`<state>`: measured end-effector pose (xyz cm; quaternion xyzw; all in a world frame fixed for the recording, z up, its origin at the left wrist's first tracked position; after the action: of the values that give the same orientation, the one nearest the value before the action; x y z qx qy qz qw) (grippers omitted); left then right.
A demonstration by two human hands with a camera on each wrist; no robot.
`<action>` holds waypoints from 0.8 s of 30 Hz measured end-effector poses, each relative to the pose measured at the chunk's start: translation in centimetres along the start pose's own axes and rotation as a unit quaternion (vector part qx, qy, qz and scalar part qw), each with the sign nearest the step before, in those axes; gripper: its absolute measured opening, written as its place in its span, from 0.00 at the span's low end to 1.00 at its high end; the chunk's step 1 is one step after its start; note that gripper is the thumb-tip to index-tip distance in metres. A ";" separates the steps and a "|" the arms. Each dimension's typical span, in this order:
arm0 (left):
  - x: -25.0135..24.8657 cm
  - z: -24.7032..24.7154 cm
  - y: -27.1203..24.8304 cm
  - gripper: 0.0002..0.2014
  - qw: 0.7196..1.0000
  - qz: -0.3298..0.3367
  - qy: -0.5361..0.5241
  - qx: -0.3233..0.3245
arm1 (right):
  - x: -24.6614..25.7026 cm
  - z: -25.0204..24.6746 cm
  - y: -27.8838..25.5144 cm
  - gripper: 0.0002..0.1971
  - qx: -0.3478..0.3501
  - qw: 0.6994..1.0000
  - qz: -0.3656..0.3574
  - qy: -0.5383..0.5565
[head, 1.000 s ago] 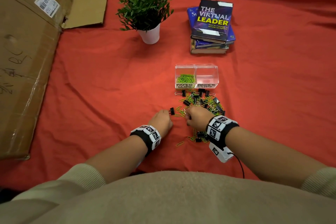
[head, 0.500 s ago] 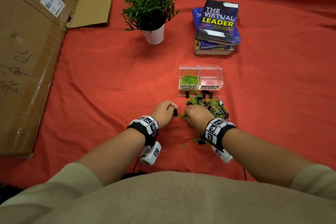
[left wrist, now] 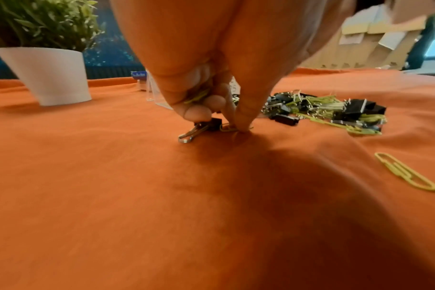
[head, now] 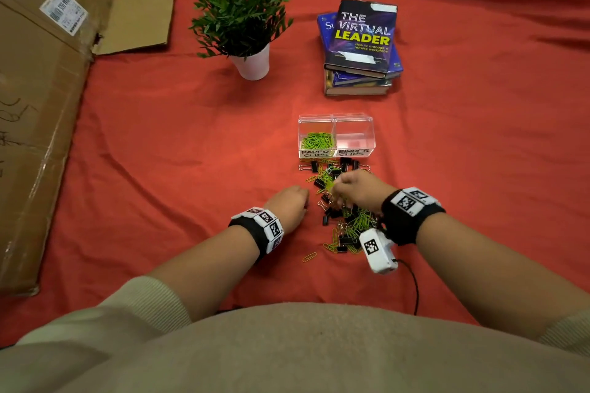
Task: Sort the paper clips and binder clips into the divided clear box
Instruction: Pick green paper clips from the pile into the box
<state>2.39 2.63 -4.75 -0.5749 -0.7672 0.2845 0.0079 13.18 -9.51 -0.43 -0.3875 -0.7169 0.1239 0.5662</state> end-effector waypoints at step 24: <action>-1.9 -10.3 4.9 0.10 0.985 -0.061 -0.132 -0.095 | 6.8 -5.5 5.0 0.12 -0.173 0.945 -0.129 -0.247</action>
<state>10.84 6.22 2.27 -0.4825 -0.8185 0.2831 -0.1307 19.88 -2.86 3.17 -0.3409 -0.8886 0.0159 0.3064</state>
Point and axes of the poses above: each hand's wrist, its own y-axis towards the middle knuckle, its own z-axis out of the palm, x = y × z, the point moved 4 cm from there along y, towards the middle knuckle, and after that the axes turned 1 degree about -z, right-handed, at the moved point
